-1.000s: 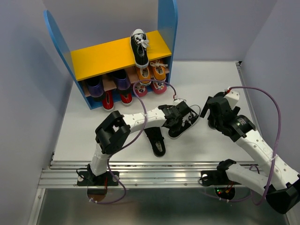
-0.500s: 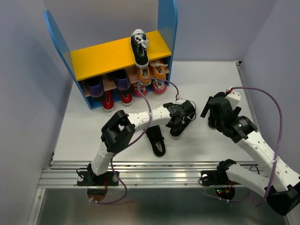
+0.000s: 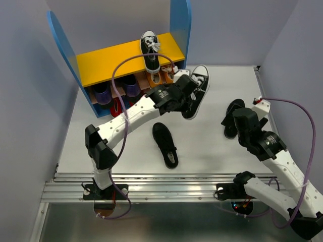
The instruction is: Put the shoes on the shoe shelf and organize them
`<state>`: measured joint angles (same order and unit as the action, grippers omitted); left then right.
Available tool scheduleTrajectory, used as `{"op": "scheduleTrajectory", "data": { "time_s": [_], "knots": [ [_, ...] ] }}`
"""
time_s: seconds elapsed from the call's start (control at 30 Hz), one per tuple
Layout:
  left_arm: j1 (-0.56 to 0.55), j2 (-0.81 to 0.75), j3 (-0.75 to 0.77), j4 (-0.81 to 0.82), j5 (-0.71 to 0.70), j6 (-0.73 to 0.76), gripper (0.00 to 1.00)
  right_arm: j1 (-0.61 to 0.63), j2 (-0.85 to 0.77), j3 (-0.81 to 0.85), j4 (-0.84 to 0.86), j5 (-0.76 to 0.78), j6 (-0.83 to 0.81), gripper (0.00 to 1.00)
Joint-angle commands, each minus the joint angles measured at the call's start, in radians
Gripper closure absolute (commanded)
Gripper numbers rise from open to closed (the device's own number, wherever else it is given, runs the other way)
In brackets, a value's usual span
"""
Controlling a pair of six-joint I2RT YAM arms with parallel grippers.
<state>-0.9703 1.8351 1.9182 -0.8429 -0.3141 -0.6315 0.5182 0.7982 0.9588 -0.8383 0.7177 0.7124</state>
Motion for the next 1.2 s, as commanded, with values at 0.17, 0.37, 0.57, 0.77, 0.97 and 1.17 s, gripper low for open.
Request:
{"op": "scheduleTrajectory", "data": {
  "time_s": [0.17,0.37,0.57,0.77,0.97,1.17],
  "knots": [
    [0.108,-0.138,0.243,0.027,0.004,0.084,1.0,0.0,0.01,0.038,-0.002,0.029,0.019,0.0],
    [0.197,-0.174,0.288,0.088,-0.011,0.024,1.0,0.0,0.019,0.046,0.005,0.02,0.019,0.0],
    [0.254,-0.145,0.297,0.174,-0.01,-0.046,1.0,0.0,0.021,0.047,0.01,0.0,0.021,0.0],
    [0.295,-0.076,0.369,0.235,-0.037,-0.097,1.0,0.0,0.009,0.066,0.001,-0.006,0.012,0.0],
    [0.343,0.033,0.479,0.28,-0.004,-0.117,1.0,0.0,0.012,0.081,-0.004,-0.023,0.018,0.0],
    [0.38,0.157,0.594,0.292,0.027,-0.068,1.0,0.0,0.009,0.087,-0.007,-0.037,0.021,0.0]
  ]
}}
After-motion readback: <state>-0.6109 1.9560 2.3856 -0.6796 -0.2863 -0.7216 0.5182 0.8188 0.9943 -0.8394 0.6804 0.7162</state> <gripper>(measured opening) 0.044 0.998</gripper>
